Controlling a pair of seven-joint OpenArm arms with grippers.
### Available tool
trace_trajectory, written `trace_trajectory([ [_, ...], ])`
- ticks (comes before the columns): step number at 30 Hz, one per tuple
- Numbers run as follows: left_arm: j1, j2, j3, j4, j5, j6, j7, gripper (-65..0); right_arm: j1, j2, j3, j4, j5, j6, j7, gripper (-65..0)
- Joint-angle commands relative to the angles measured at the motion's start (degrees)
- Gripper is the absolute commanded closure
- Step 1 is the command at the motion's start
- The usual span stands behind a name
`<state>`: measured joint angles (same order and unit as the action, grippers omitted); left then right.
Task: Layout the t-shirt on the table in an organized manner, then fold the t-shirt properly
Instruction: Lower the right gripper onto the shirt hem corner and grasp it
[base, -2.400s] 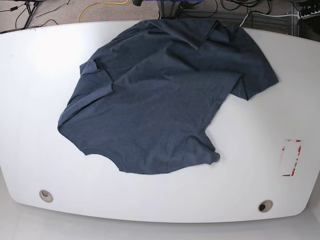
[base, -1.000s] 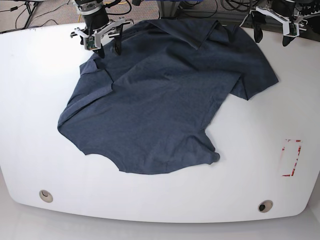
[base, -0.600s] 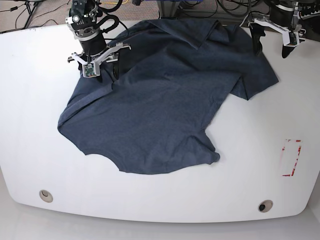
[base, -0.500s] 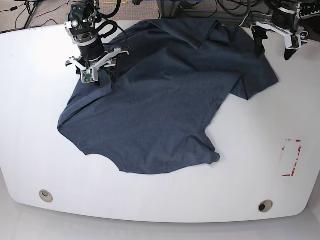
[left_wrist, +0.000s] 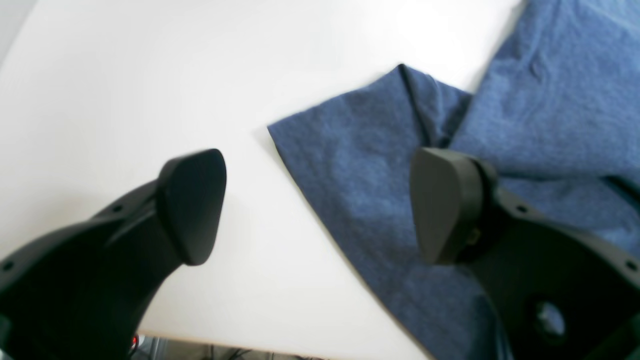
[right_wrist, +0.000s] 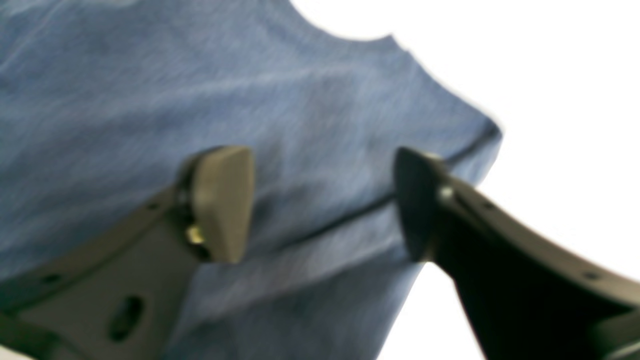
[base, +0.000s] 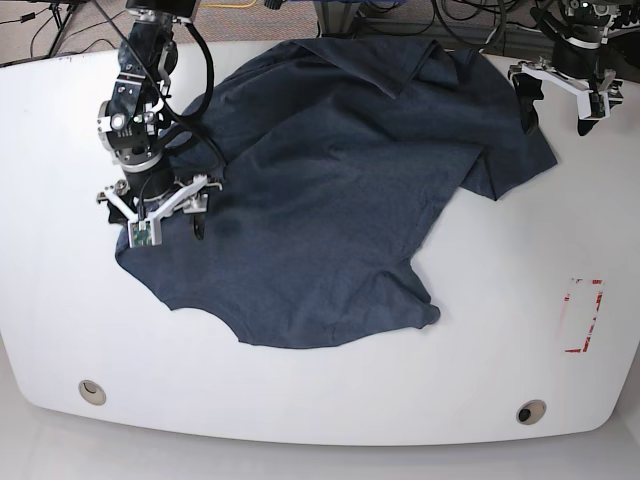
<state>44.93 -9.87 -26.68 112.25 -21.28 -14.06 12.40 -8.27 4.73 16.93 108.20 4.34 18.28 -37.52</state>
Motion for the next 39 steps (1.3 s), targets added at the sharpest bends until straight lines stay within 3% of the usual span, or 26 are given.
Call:
trace_trajectory([
  [1, 0.48, -0.46, -0.18, 0.85, -0.48, -0.22, -1.46, -54.6, 3.57, 1.64, 0.17, -2.58, 0.19, 0.05, 1.17, -50.1],
  [11, 0.48, -0.55, -0.18, 0.76, -0.48, -0.22, -1.46, -54.6, 16.84, 6.13, 0.17, -21.13, 0.63, 0.13, 1.87, -51.8],
  [23, 0.48, -0.46, -0.18, 0.68, -0.48, -0.22, -1.46, -54.4, 31.35, 12.28, -0.01, -48.47, 0.63, 0.13, 11.63, -51.8],
  [32, 0.57, -0.46, -0.18, 0.68, -0.39, -0.22, -1.46, -54.4, 36.89, 15.18, -0.01, -63.41, 0.63, 0.22, 18.04, -51.8],
  [39, 0.57, -0.46, -0.18, 0.68, -0.22, -0.22, -1.46, -54.4, 39.00, 15.27, -0.01, -70.36, 0.10, 4.88, 20.68, -51.8],
])
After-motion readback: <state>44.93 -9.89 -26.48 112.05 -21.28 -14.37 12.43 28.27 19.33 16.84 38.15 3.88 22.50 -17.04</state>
